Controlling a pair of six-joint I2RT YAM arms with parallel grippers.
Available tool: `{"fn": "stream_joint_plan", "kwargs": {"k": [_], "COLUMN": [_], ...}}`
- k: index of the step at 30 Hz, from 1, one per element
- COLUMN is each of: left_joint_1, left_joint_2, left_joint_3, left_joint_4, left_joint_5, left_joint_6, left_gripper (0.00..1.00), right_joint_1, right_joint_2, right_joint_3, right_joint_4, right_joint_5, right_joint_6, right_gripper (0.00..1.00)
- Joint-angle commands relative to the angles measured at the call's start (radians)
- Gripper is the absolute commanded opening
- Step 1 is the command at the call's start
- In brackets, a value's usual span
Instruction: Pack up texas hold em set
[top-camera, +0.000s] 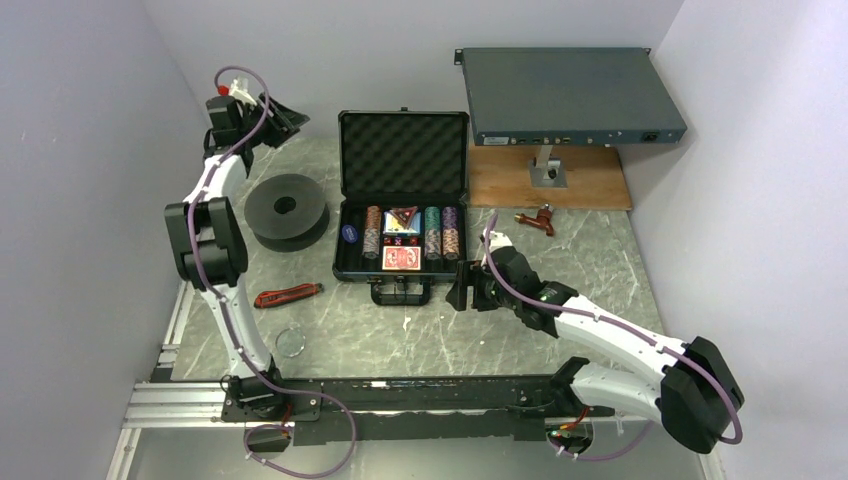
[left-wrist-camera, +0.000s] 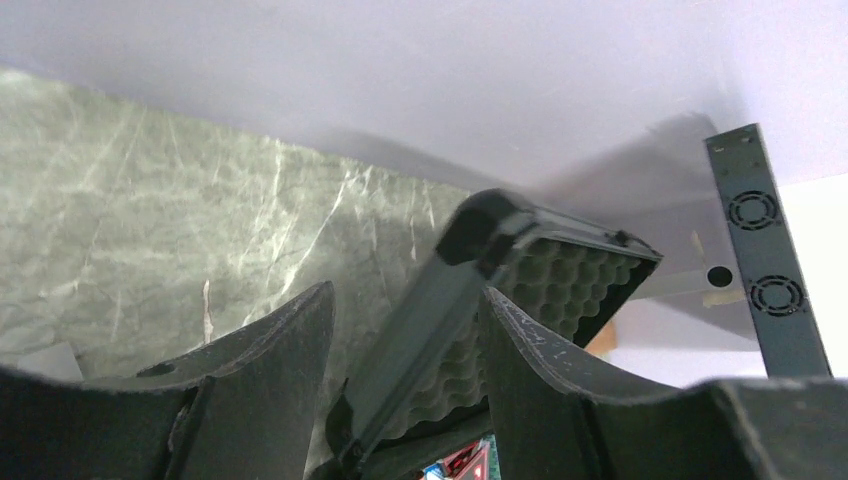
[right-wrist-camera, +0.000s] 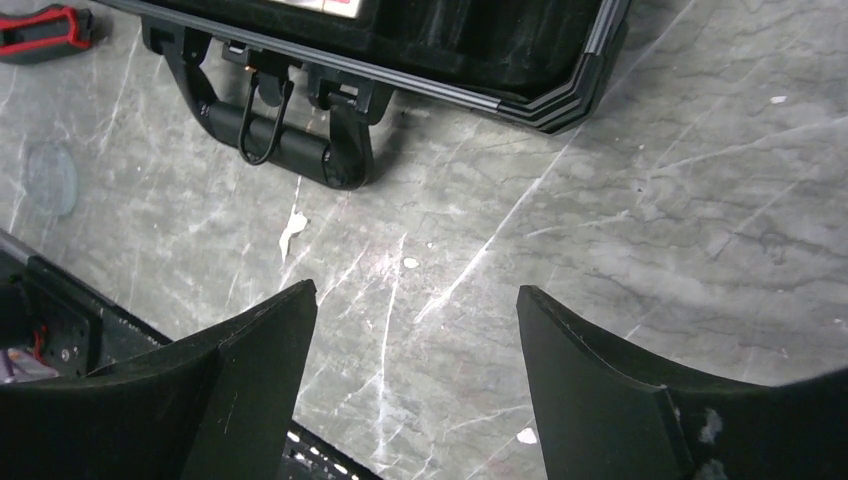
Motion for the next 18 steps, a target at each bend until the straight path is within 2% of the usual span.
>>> {"fn": "stream_joint_plan", "kwargs": {"k": [1, 7, 12, 18], "left_joint_1": [-0.003, -0.002, -0.006, -0.018], "left_joint_2": [0.078, 0.224, 0.319, 0.386], "left_joint_3": [0.075, 0.207, 0.245, 0.253], "left_joint_4": [0.087, 0.02, 0.12, 0.214], "left_joint_5": [0.072, 0.048, 0.076, 0.094], "left_joint_6": [-0.095, 0.002, -0.013, -0.026], "left_gripper": [0.59, 0.57, 0.48, 0.47], "right_joint_1": [-0.006, -0.006, -0.006, -0.011], "right_joint_2": [-0.023, 0.005, 0.043, 0.105], "right_joint_3": [-0.021, -0.033, -0.03, -0.007], "right_joint_4": [0.068, 0.098, 0.122, 0.134], "right_joint_5": [-0.047, -0.082, -0.1, -0.128], "right_joint_6": [-0.004, -0.006, -0.027, -0.055], "right_gripper": [0.76, 0.73, 0.73, 0.73]}}
